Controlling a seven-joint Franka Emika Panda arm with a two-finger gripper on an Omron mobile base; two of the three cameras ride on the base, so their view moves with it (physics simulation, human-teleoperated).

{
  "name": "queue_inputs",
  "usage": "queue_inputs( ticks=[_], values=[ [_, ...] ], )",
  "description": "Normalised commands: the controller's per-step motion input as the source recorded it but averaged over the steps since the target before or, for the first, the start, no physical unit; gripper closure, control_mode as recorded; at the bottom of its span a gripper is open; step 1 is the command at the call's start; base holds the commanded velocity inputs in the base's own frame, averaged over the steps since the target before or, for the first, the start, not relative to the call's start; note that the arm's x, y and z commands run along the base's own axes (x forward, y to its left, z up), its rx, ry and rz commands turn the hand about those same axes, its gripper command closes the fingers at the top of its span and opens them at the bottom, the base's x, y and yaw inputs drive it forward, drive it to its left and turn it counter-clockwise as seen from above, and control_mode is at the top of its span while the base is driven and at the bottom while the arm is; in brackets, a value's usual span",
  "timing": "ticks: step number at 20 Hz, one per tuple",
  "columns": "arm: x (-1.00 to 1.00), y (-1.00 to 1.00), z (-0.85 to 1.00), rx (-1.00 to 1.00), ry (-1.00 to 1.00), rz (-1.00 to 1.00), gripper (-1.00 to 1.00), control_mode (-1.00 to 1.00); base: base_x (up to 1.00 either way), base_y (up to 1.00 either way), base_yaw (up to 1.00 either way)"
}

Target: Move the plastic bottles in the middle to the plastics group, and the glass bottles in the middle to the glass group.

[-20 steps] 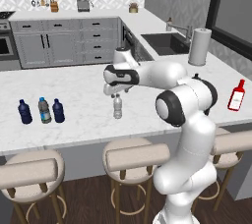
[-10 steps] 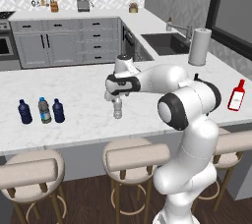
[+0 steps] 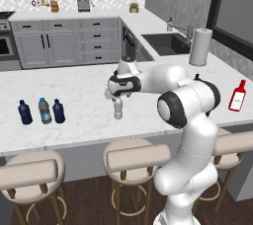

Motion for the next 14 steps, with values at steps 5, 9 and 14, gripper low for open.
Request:
queue_inputs(
  ticks=[5, 9, 14],
  values=[
    [0.06, 0.09, -0.12, 0.00, 0.00, -0.05, -1.00, -1.00, 0.00, 0.00, 0.00],
    [0.00, 0.05, -0.04, 0.00, 0.00, -0.02, -1.00, -1.00, 0.00, 0.00, 0.00],
    [0.11, 0.00, -0.19, 0.00, 0.00, -0.02, -1.00, -1.00, 0.00, 0.00, 0.00]
  ],
)
